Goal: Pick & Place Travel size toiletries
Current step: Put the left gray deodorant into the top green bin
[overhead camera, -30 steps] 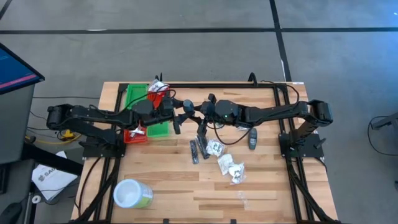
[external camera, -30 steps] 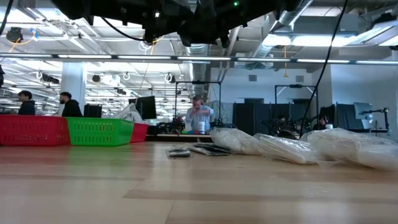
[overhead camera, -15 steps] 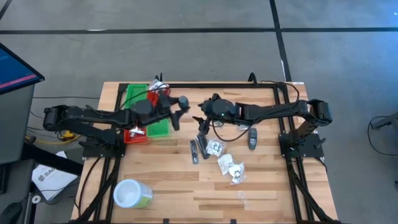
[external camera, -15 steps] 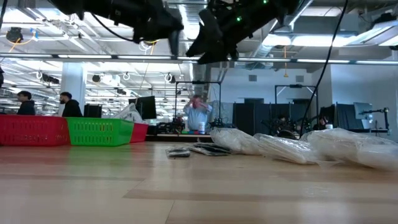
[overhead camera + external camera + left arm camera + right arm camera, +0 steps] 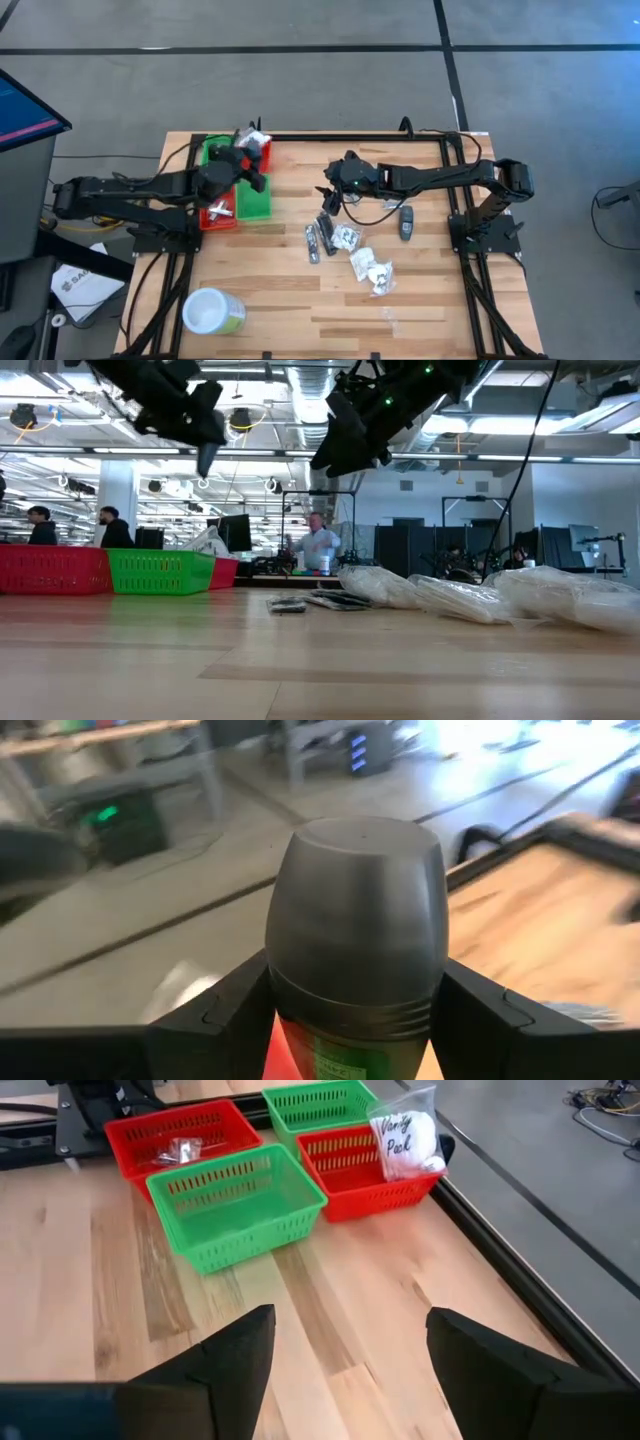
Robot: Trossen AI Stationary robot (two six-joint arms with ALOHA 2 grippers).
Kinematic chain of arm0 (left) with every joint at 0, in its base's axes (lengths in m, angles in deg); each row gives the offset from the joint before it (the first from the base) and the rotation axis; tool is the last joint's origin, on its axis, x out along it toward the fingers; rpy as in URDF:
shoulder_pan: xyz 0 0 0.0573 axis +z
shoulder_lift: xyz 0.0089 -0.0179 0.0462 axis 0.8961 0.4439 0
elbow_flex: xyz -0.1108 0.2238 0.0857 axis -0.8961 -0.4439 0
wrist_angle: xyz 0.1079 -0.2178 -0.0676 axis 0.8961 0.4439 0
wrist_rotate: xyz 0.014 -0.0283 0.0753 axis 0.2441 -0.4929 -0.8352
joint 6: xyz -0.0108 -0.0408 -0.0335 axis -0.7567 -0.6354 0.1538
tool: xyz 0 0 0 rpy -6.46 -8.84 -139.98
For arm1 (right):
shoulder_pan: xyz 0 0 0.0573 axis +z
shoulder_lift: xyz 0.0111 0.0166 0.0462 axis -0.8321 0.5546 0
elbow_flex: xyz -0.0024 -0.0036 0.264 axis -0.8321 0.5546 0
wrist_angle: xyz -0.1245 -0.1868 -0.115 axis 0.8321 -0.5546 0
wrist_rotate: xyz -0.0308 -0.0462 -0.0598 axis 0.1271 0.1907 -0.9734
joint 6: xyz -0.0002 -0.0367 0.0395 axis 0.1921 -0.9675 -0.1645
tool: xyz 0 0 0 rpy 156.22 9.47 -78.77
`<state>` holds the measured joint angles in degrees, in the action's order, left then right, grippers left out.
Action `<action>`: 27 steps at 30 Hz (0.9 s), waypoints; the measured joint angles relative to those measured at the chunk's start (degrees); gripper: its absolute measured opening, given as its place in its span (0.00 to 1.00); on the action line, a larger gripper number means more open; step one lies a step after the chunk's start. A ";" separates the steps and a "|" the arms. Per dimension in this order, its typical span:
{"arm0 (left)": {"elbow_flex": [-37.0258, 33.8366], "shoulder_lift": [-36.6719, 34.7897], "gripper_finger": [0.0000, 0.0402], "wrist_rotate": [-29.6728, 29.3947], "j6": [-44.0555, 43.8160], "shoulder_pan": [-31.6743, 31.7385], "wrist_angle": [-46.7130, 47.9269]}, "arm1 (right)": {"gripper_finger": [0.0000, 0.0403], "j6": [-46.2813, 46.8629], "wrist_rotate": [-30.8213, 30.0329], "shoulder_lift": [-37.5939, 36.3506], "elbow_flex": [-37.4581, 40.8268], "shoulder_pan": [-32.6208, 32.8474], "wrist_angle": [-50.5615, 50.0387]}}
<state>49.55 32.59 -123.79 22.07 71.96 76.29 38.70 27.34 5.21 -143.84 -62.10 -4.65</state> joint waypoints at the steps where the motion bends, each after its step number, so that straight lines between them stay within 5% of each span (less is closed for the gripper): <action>1: 0.02 -0.42 0.50 -0.18 -1.44 0.82 1.47 | 0.61 0.00 0.00 0.00 0.00 0.00 -0.10; 13: 0.04 0.67 0.50 0.44 -6.17 15.77 13.06 | 0.53 0.00 0.04 0.00 0.00 0.07 -0.69; 27: 0.02 11.27 0.51 9.79 -4.69 31.42 14.57 | 0.44 -0.03 0.22 0.00 0.00 0.07 -0.99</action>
<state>49.58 43.86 -114.00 17.37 103.38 90.87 38.66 27.56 5.21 -143.84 -62.03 -5.64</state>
